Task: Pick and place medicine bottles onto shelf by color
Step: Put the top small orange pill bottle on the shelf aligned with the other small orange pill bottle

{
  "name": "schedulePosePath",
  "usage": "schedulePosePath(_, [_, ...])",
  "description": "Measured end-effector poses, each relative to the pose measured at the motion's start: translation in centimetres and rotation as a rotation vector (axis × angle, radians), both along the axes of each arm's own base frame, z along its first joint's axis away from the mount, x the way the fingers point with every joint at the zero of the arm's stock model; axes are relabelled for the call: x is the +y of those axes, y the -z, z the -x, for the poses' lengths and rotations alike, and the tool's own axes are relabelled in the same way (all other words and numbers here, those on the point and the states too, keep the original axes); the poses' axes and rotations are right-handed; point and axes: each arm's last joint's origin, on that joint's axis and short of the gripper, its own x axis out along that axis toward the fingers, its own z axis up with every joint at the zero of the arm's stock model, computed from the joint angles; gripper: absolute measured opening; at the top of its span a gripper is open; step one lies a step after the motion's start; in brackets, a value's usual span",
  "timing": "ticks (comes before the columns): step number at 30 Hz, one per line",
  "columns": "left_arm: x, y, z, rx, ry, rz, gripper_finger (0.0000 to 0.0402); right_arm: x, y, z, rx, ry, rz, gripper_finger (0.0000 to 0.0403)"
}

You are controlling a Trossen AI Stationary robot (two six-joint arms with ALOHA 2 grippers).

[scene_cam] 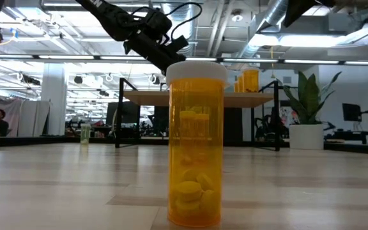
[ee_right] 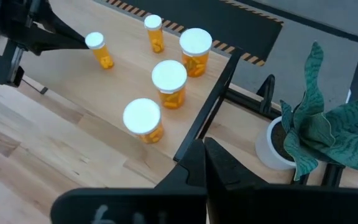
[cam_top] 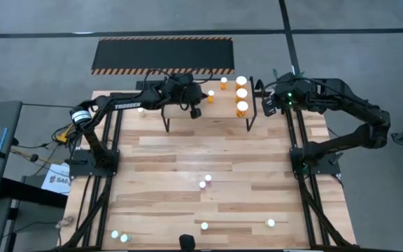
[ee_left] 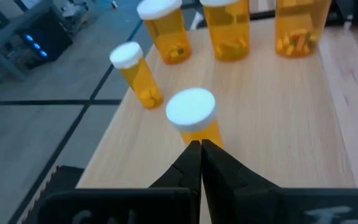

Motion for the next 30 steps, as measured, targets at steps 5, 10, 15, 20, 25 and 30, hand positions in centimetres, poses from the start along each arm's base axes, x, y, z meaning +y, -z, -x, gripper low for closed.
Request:
schedulePosePath(5, [0.0, -0.2, -0.1, -0.026, 0.003, 0.009, 0.0, 0.0, 0.0, 0.0, -0.001, 0.0, 0.001, 0.0002])
schedulePosePath(10, [0.0, 0.0, 0.0, -0.01, -0.017, 0.012, 0.0, 0.0, 0.0, 0.0, -0.001, 0.0, 0.0, 0.0004])
schedulePosePath(15, [0.0, 0.9, -0.2, 0.022, -0.036, 0.046, 0.0, 0.0, 0.0, -0.1, -0.011, -0.007, -0.003, 0.0002])
schedulePosePath(20, [-0.9, -0.3, 0.7, 0.091, -0.094, 0.003, 0.0, 0.1, 0.1, -1.5, -0.043, -0.047, -0.023, 0.0002])
schedulePosePath(25, [-2.1, -4.1, 3.4, 0.084, -0.148, -0.034, 0.0, 0.1, 1.1, -5.8, -0.083, -0.098, -0.025, 0.0003])
schedulePosePath(30, [-3.0, -8.1, 7.5, 0.06, -0.192, -0.059, 0.0, -0.6, 3.4, -11.7, -0.153, -0.105, -0.03, 0.0002])
